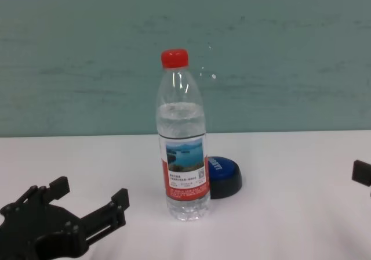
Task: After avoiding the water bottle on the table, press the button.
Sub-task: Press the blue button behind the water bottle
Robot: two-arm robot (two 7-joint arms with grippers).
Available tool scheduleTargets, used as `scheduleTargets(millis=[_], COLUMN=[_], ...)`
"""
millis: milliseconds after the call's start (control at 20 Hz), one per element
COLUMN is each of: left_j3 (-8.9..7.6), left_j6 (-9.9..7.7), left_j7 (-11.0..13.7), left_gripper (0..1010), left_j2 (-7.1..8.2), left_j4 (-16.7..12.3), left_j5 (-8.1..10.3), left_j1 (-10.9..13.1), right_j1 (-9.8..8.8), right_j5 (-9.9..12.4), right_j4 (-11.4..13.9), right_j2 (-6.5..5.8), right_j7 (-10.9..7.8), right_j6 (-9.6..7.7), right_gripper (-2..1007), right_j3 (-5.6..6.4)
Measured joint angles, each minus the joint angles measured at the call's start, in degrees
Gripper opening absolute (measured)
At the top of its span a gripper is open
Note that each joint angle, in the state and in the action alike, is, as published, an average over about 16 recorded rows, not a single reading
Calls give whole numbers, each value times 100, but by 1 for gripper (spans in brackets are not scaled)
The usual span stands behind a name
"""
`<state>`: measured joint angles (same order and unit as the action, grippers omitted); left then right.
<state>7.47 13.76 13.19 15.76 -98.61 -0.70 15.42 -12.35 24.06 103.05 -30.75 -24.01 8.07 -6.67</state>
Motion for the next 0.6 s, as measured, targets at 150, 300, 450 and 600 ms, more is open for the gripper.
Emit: scheduleTargets(millis=[150, 300, 450, 600], left_j3=[0, 0, 0, 0], left_j6=[0, 0, 0, 0], left_j7=[0, 0, 0, 0], left_gripper=[1000, 1000, 1000, 1000], left_j2=[0, 0, 0, 0], left_j4=[0, 0, 0, 0], left_j5=[0, 0, 0, 0], left_j1=[0, 0, 0, 0], right_j1=[121, 314, 609, 961], right_j5=[-33, -65, -117, -177], right_j4=[-109, -268, -490, -746], right_j2=[29, 72, 144, 233], right_j7=[-1, -9, -22, -45], right_j6=[-19, -47, -90, -143], right_gripper=[1004, 1004, 1004, 1004], right_j3=[-28, -69, -154, -272])
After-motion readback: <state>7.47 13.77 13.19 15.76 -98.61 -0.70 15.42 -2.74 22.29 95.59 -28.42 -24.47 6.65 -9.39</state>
